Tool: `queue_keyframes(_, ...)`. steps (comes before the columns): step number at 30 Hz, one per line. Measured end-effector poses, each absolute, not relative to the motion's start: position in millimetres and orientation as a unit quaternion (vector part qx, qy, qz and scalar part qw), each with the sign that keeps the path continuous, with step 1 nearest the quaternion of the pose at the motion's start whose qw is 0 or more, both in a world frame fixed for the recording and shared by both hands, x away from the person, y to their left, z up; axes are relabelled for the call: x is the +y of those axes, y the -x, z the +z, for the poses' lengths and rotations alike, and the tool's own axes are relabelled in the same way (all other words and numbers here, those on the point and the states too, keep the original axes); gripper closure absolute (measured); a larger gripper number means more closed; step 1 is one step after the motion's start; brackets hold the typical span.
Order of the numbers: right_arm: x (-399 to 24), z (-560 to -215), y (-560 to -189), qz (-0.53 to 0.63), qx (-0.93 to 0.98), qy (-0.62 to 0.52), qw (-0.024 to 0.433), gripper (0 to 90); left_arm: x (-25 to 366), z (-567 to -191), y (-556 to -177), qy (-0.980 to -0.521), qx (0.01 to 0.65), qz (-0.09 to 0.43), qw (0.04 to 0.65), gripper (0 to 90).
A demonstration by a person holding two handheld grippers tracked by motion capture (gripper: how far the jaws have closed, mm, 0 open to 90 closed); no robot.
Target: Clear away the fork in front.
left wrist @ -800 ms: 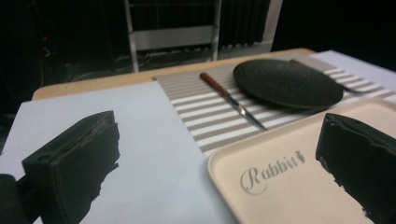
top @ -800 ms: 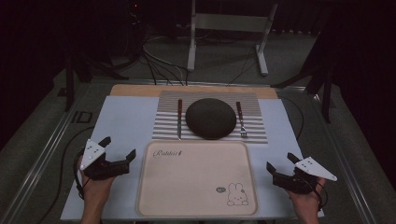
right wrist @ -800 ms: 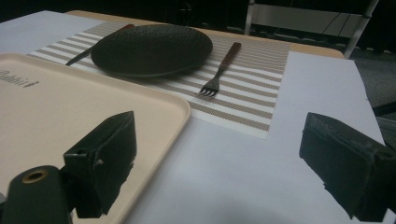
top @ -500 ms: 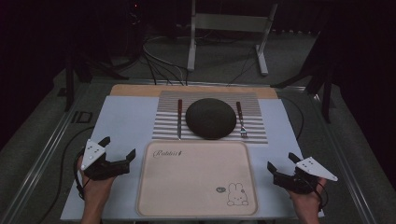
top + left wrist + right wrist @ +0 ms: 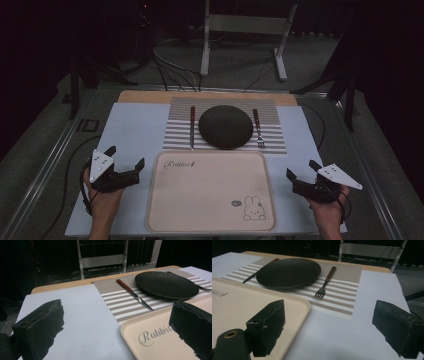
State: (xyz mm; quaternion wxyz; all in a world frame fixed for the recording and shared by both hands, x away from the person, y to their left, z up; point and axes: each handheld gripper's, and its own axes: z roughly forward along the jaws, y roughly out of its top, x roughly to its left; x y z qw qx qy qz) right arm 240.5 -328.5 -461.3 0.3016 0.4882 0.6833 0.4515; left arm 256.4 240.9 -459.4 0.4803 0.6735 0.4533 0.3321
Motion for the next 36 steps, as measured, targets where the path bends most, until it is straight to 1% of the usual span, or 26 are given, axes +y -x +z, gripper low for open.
queue_keyframes(8, -327, -448, -255, 0.46, 0.686, -0.484, 0.288, 11.3, 240, -460, -257, -0.674, 0.456, 0.334, 0.475, 0.1)
queue_keyframes(17, -317, -427, -277, 0.455, 0.699, -0.466, 0.296, 11.3, 238, -462, -258, -0.678, 0.455, 0.334, 0.47, 0.1)
queue_keyframes(22, -314, -421, -284, 0.455, 0.699, -0.466, 0.295, 11.2, 239, -462, -258, -0.678, 0.456, 0.333, 0.471, 0.1)
queue_keyframes(25, -310, -412, -296, 0.45, 0.702, -0.466, 0.296, 11.2, 239, -462, -259, -0.678, 0.457, 0.334, 0.469, 0.1)
queue_keyframes(36, -300, -401, -327, 0.435, 0.708, -0.468, 0.3, 11.1, 239, -463, -260, -0.68, 0.459, 0.333, 0.465, 0.1)
